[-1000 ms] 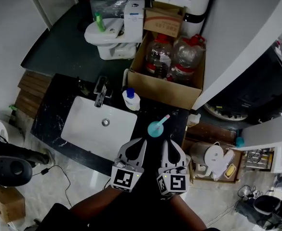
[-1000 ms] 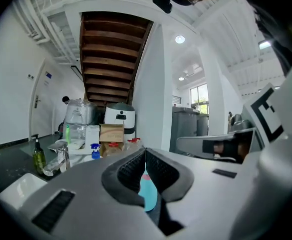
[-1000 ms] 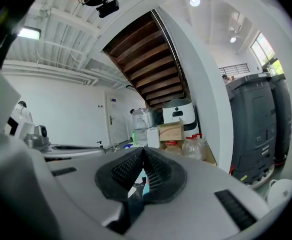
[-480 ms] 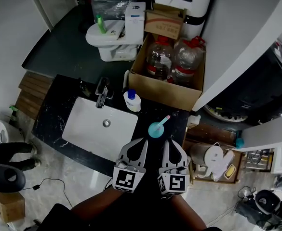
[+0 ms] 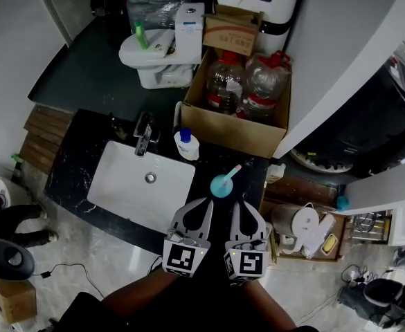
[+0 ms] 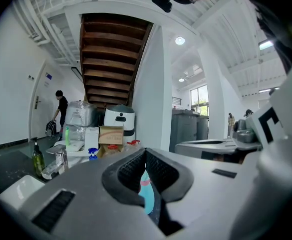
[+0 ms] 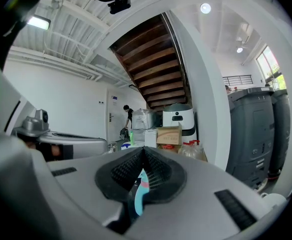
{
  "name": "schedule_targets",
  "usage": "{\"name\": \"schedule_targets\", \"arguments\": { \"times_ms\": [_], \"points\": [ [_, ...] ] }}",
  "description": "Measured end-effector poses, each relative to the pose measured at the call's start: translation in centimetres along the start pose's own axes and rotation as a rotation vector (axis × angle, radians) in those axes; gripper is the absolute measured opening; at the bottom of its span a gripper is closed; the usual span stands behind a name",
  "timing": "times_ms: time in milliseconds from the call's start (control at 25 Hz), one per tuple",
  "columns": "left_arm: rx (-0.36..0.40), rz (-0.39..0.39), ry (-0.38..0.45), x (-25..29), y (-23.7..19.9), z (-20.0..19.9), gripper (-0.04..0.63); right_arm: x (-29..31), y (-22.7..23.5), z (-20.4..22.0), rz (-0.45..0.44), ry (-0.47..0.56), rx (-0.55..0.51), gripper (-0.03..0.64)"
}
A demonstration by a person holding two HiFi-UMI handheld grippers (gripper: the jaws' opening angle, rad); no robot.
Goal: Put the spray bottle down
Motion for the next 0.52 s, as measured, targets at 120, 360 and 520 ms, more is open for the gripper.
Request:
{"name": "schedule_targets", "arguments": {
  "times_ms": [120,360,520],
  "points": [
    [0.000,0.002,0.000,-0.08,-0.03,0.00,0.012,0.04,-0.10,-0.02,0.001,0.000,-0.002,0.015],
    [-0.009,0.008,-0.004,0.16,-0.07,0.13,0.012,0.20,-0.08,-0.15,0.005,0.005,-0.005,0.015],
    [-0.001,0.021,-0.007,0.39,0.27,0.01,0.012,0.21,0.05,-0.11,0.009,0.005,0.003,0.015]
  ]
}}
Point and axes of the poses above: the fingertips, and each gripper's own axes: x forward along the fingers, y to its right, z out of its underside, the point moved 10 cm from there along -x, backward along the fingers, and after that the axes turned 10 degrees about -x, right-handed, at the moved point
